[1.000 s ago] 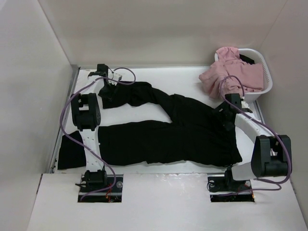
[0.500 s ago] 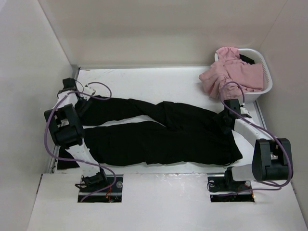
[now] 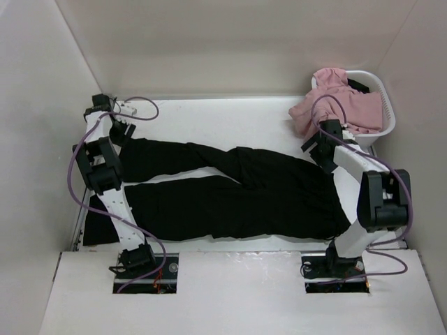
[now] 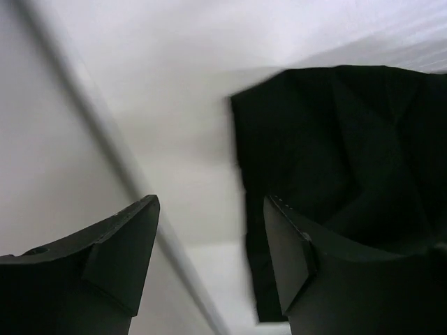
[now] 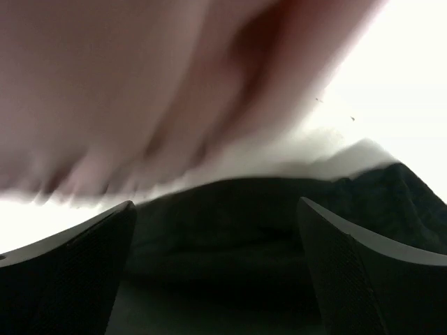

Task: Fold and stack the trousers
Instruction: Fold the trousers

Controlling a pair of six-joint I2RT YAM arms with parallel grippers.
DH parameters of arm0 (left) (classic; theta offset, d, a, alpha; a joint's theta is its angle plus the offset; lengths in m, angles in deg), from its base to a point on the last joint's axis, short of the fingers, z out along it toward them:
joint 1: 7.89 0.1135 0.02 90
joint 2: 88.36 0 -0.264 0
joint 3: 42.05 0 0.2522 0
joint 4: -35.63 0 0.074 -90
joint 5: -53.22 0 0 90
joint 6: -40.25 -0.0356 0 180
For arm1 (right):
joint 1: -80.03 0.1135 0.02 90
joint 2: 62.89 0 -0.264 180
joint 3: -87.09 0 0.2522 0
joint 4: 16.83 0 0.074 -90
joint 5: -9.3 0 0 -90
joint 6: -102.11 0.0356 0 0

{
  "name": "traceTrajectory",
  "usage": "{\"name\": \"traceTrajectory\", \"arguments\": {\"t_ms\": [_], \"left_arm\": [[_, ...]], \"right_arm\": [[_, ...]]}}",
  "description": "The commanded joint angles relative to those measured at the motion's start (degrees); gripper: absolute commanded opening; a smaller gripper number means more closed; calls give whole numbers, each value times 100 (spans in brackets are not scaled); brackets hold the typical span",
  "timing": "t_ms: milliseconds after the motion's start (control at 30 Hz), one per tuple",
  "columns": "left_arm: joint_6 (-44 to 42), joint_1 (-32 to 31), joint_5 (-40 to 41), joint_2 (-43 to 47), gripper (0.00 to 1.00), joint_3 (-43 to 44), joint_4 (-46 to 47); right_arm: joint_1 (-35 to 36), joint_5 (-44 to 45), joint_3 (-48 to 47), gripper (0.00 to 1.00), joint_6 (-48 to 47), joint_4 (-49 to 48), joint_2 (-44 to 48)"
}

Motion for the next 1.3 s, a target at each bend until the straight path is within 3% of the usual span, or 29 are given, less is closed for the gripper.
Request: {"name": "traceTrajectory", "arguments": {"t_ms": [0, 233, 267, 333, 400, 467, 533, 633, 667, 700, 833, 967, 1200, 1267], "left_arm": [[550, -68, -25, -421, 61, 282, -625], [762, -77, -219, -624, 59, 143, -704], [797, -77, -280, -606, 59, 116, -634], [902, -86, -411, -528, 59, 133, -555], [990, -86, -640, -326, 58, 212, -511], [1087, -68, -833, -89, 58, 300, -406], [1175, -16, -930, 105, 59, 414, -309], [1280, 55, -1184, 386, 63, 590, -221], [1324, 72, -1290, 439, 70, 625, -203], [1386, 72, -1404, 483, 100, 669, -194], [1466, 11, -1757, 265, 100, 696, -361], [1641, -68, -1695, -262, 100, 687, -484], [2221, -156, -1213, -1080, 100, 1143, 131], [2169, -252, -1159, -1230, 89, 1180, 53]], "right_arm": [[-37, 125, -333, 100, -120, 437, -448], [130, 169, -605, 100, -129, 622, -1011], [147, 151, -649, 94, -129, 622, -1125], [147, 90, -685, 80, -129, 622, -1266], [147, 90, -668, 51, -138, 587, -1311], [147, 142, -641, 16, -173, 587, -1302], [147, 195, -624, 1, -243, 613, -1241], [147, 353, -615, 0, -436, 604, -1039], [208, 423, -615, 0, -506, 596, -943], [287, 502, -623, 0, -568, 596, -855], [490, 652, -624, 0, -621, 613, -582], [587, 687, -518, 0, -603, 543, -292], [762, 722, -316, 0, -674, 525, 209], [763, 722, -237, 0, -656, 525, 393]]}}
